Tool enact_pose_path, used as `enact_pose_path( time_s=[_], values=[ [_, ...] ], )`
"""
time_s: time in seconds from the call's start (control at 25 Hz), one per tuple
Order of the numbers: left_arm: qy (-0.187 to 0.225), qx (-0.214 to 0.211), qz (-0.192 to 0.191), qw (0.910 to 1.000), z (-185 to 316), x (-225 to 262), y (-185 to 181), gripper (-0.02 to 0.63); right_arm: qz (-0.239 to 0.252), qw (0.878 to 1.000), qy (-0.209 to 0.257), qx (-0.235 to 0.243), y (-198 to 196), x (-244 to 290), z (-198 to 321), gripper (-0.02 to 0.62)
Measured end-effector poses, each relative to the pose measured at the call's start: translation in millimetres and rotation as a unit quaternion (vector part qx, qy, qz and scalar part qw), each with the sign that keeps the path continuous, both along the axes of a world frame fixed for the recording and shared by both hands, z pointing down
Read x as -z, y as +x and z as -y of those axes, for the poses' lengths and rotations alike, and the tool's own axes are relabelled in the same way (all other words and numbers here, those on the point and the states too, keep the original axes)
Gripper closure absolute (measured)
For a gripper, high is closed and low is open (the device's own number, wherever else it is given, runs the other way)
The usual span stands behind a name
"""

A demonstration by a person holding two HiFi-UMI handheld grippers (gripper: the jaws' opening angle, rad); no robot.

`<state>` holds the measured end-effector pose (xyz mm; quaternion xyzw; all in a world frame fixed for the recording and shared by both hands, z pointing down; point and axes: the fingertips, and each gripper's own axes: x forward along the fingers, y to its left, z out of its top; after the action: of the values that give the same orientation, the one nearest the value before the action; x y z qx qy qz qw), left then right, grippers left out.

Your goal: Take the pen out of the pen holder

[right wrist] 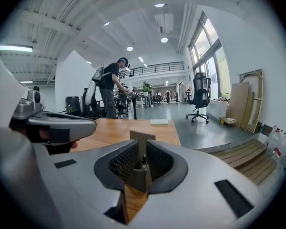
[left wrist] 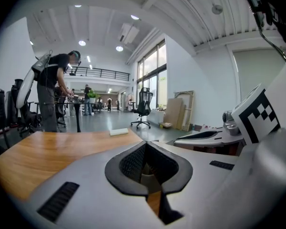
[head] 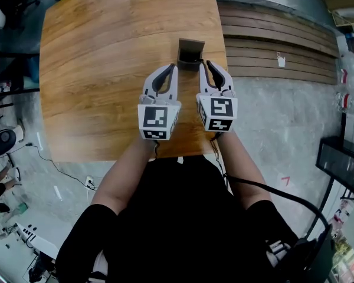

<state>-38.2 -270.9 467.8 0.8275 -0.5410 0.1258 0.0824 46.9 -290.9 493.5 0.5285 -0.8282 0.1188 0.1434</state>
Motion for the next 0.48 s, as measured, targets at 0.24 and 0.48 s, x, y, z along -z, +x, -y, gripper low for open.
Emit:
enact_pose_path(
  time_s=[0.24,0.48],
  values=[
    [0.042,-0.007,0.0,0.9991,-31,51,4,0.606,0.011,0.998,0.069,-0.001,7,72,-35,0.568],
    [0.092,-0.022,-0.007,0.9955,-66,112,8,0.606,0.023,0.988,0.152,0.015,1,153,-77,0.58]
  ],
)
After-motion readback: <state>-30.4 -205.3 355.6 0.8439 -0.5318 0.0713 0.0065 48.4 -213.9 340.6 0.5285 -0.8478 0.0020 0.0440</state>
